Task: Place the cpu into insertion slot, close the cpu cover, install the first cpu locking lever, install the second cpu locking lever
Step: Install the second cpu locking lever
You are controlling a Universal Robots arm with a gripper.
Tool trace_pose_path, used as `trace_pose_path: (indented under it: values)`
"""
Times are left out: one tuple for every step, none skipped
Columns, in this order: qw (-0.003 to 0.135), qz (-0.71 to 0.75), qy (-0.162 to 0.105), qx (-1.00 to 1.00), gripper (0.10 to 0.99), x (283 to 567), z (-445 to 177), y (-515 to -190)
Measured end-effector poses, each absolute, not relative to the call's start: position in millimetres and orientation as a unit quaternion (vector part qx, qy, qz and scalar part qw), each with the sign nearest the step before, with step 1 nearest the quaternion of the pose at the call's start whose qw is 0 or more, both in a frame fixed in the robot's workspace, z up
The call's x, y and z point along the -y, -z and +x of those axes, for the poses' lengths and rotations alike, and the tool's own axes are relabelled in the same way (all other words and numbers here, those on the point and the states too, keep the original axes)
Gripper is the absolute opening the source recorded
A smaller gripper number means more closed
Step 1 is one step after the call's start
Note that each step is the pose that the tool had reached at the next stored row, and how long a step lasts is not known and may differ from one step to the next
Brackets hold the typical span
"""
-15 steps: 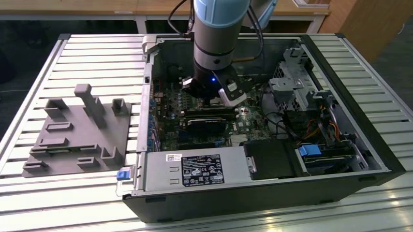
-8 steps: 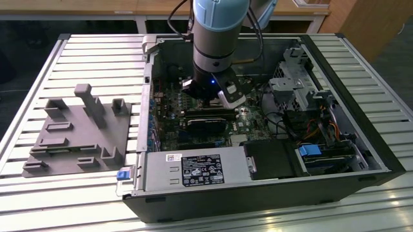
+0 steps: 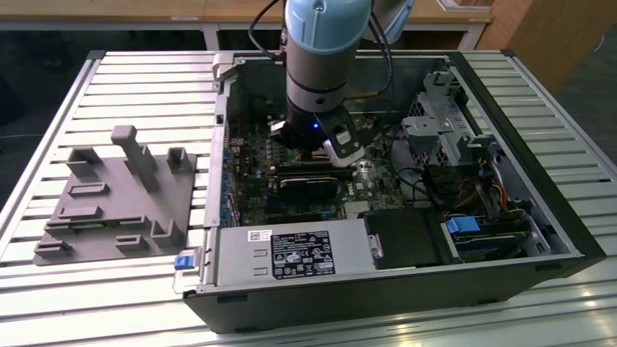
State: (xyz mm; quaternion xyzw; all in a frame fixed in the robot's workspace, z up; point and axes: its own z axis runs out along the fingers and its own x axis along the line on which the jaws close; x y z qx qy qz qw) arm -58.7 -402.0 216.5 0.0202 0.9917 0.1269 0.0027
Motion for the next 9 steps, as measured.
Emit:
trace_pose_path:
  values:
    - [0.003,0.020,-0.129,-0.991,0.106,402.5,-59.3,-216.3]
    - [0.003,0.021,-0.131,-0.991,0.106,402.8,-59.9,-216.0]
    - [0.003,0.021,-0.132,-0.991,0.106,402.9,-60.5,-215.7]
    - [0.003,0.021,-0.132,-0.991,0.106,402.9,-61.0,-215.2]
    - [0.003,0.021,-0.133,-0.991,0.106,402.8,-61.4,-214.6]
    - [0.003,0.021,-0.133,-0.991,0.106,402.9,-61.6,-214.0]
    - [0.003,0.021,-0.134,-0.991,0.106,402.9,-61.7,-213.3]
    - [0.003,0.021,-0.134,-0.991,0.106,402.9,-61.8,-212.5]
    - [0.003,0.022,-0.135,-0.991,0.106,402.9,-61.9,-211.7]
